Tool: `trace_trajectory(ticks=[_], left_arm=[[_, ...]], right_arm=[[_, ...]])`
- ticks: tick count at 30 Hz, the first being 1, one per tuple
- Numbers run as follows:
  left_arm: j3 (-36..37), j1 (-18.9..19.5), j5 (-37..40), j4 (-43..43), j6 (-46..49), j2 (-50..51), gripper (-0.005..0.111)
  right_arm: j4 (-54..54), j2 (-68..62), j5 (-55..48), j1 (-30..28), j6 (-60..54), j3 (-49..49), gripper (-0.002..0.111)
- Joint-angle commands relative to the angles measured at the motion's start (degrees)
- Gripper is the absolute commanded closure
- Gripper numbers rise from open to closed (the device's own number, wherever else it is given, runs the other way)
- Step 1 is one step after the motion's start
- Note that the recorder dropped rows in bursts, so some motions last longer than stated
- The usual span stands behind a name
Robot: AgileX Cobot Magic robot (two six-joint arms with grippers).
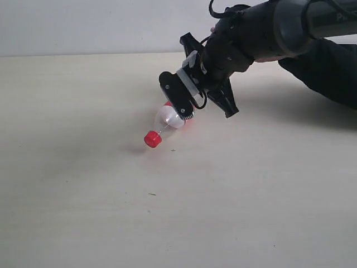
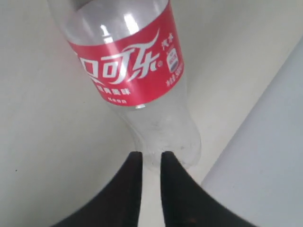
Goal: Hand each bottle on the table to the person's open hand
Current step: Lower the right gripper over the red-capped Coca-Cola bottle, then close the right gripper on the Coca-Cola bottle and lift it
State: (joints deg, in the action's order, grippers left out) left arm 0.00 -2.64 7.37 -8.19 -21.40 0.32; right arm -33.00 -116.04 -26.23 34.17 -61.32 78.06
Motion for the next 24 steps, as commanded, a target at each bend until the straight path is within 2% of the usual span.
trace_trajectory(ticks=[1,4,6,24], left_arm=[[0.0,-0.2,-0.2,-0.2,0.0,-0.3,0.107],[0.0,-0.2,-0.2,-0.2,0.0,-0.3,0.107],[0.0,-0.2,-0.2,-0.2,0.0,-0.3,0.107],[0.0,-0.2,-0.2,-0.2,0.0,-0.3,0.107]], right_arm=[[-3.5,-1.7,3.2,0.1,-0.5,0.6,0.062],[-7.4,-2.6,5.9,0.1,-0.5,0.6,0.037],[-9.7,-3.1,7.8,0.1,-0.5,0.6,0.03],[-16.8,-7.6,9.4,0.4,-0.5,0.6,0.029]])
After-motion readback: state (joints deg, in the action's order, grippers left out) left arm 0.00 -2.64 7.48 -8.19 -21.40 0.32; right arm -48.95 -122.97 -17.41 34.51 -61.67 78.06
